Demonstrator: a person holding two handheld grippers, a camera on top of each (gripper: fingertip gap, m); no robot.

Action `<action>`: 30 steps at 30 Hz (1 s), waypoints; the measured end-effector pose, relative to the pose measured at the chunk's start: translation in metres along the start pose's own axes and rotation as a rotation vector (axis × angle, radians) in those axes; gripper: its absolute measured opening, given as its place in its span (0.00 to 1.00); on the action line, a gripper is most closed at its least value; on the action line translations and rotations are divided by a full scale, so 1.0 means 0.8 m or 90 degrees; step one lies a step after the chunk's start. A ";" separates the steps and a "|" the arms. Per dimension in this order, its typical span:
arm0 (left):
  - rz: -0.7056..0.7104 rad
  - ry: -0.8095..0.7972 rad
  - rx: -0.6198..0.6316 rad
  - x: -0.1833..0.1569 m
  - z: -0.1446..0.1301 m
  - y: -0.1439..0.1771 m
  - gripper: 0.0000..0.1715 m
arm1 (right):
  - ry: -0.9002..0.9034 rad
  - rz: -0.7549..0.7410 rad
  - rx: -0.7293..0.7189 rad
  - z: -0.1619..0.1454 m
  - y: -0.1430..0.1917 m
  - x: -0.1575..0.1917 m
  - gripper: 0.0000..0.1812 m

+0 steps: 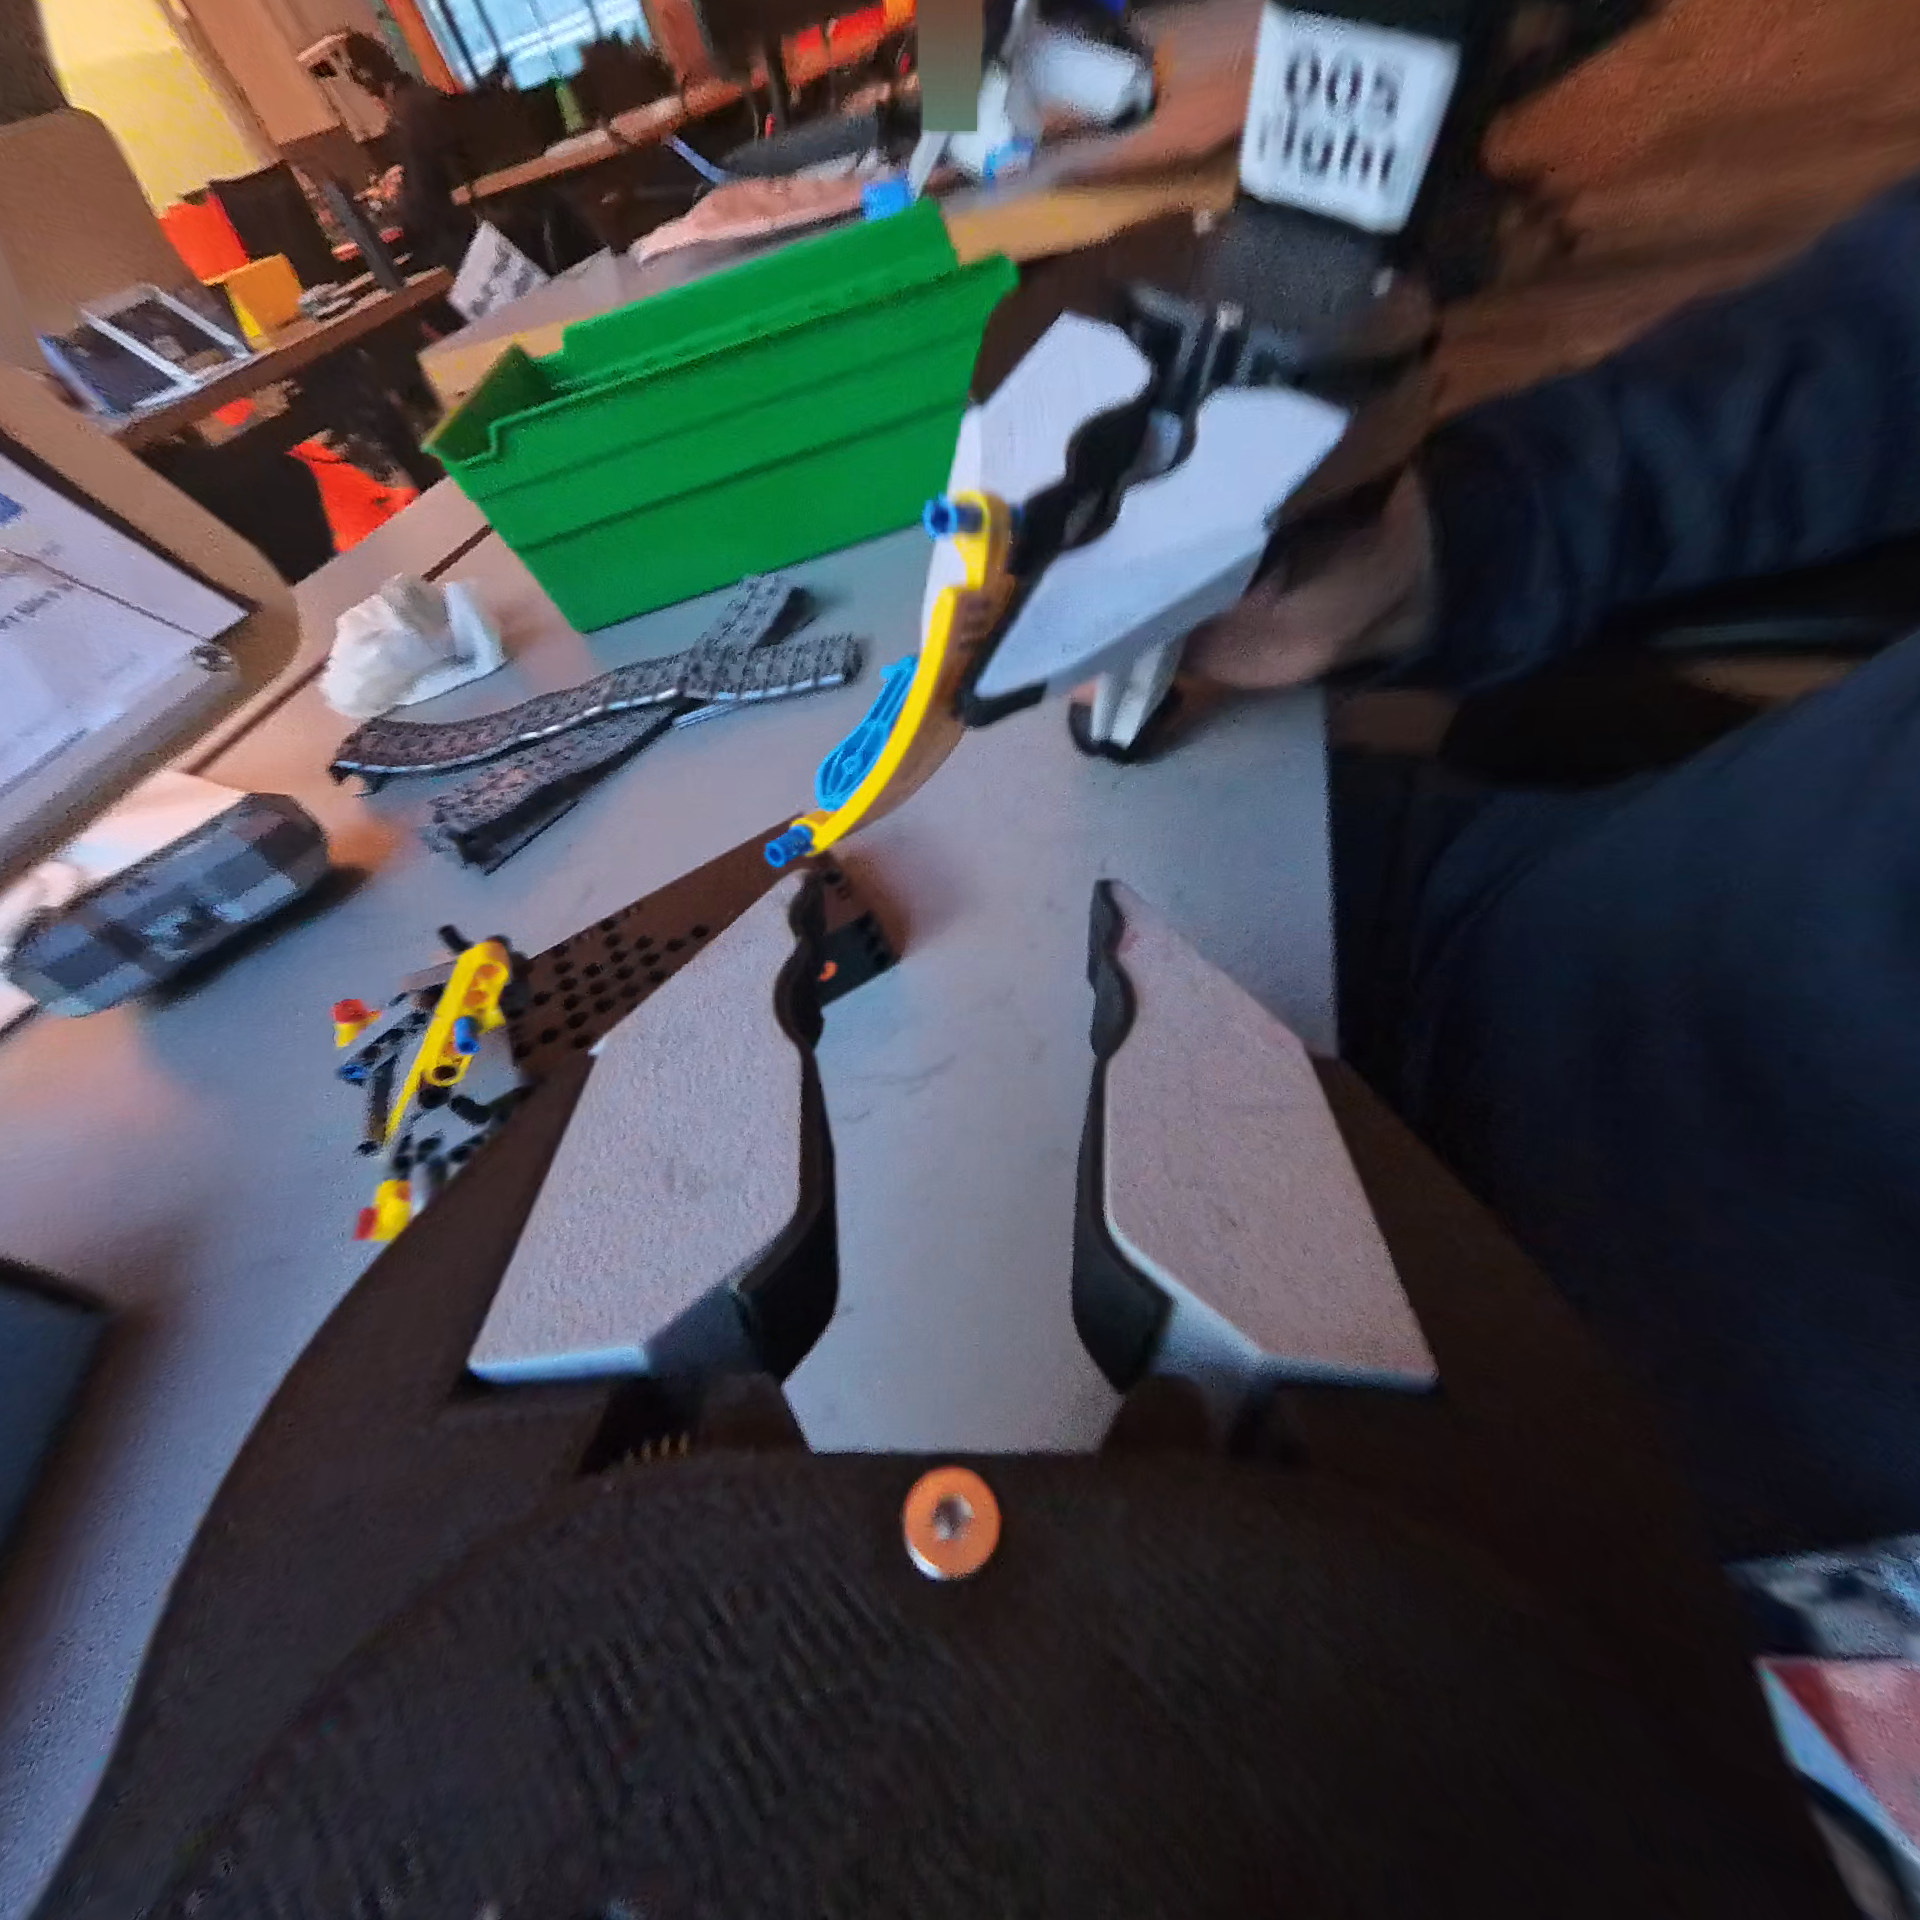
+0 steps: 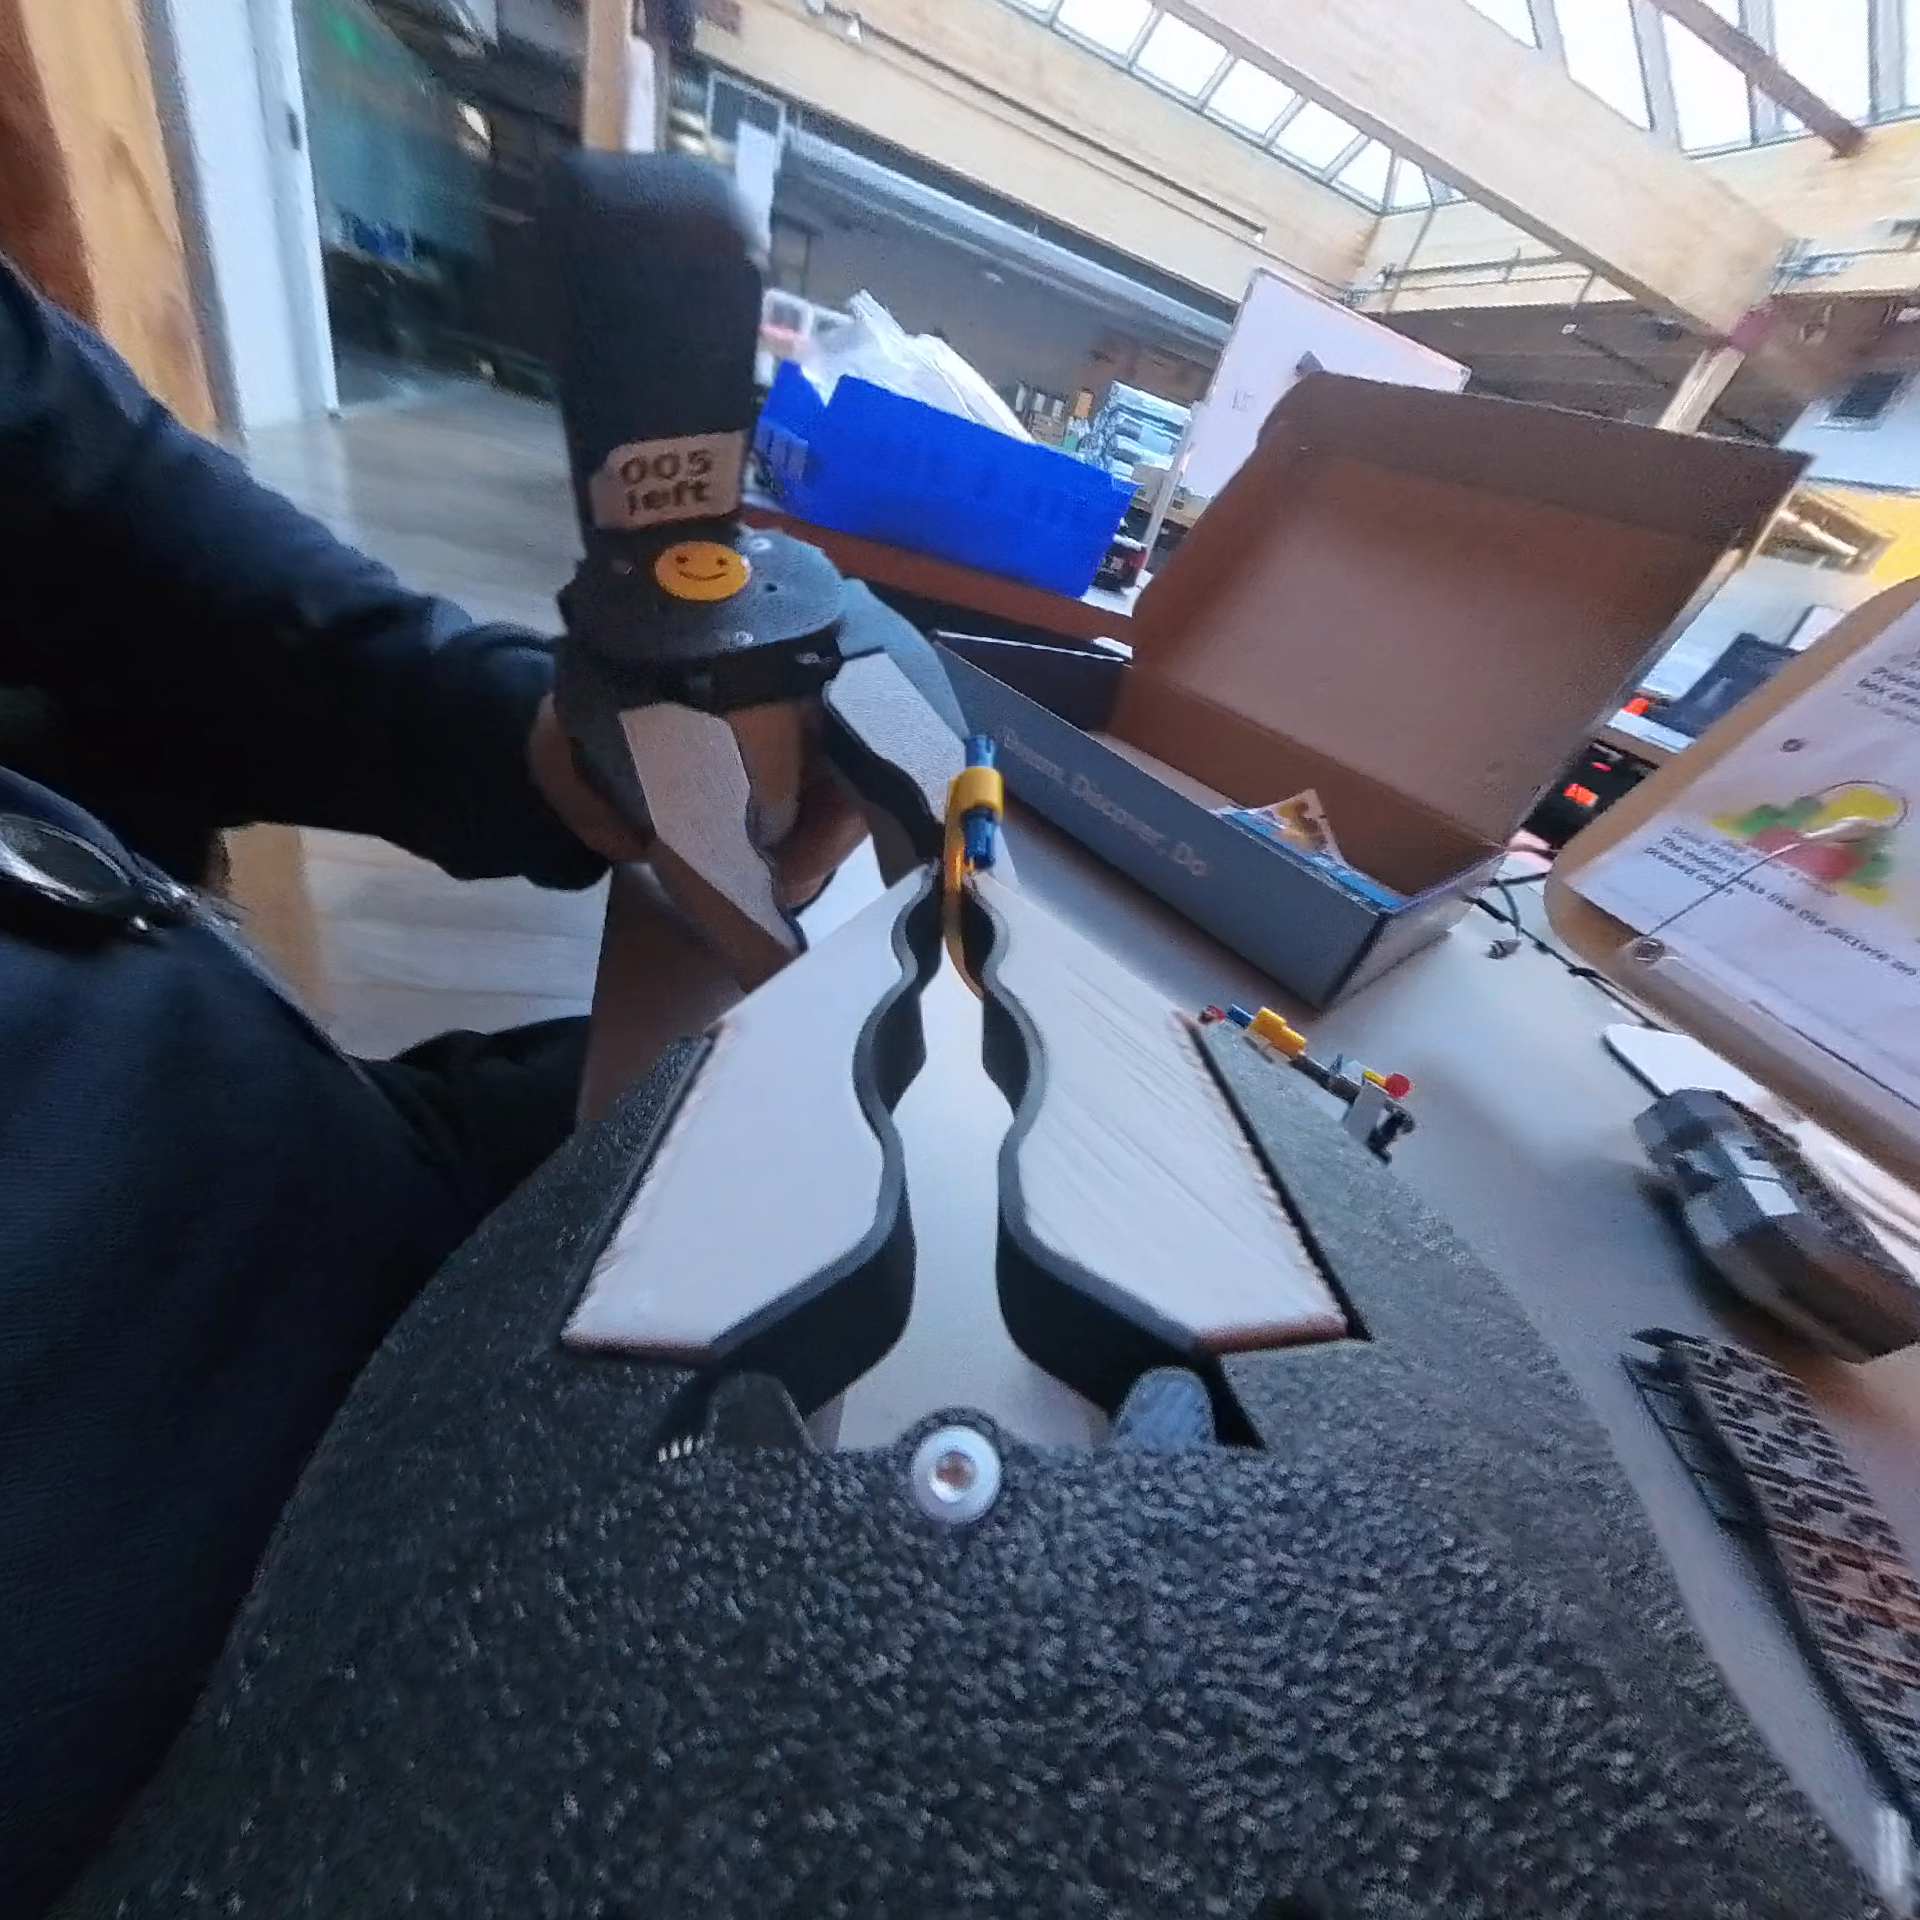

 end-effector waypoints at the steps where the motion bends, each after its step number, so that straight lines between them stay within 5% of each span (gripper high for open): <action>1: 0.017 -0.028 0.011 -0.002 -0.002 -0.002 0.27 | -0.013 0.001 -0.006 0.001 0.001 -0.002 0.00; 8: 0.129 -0.160 -0.029 -0.002 0.019 0.005 0.22 | -0.020 0.039 -0.007 0.001 -0.001 0.006 0.00; 16: 0.045 -0.127 -0.048 -0.019 0.019 0.002 0.06 | 0.010 0.070 0.014 -0.002 -0.006 0.020 0.02; 30: 0.172 -0.177 0.051 -0.005 -0.002 -0.010 0.00 | 0.000 -0.026 0.031 -0.006 -0.006 -0.003 0.08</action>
Point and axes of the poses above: each gripper's, where its closed fingertips meet, y back along the fingers, z out of its top, x = y × z across the jaws, the point moved 5 cm from there along y, back along the fingers, and after that the axes turned 6 degrees about -x, right-handed, at the moved point
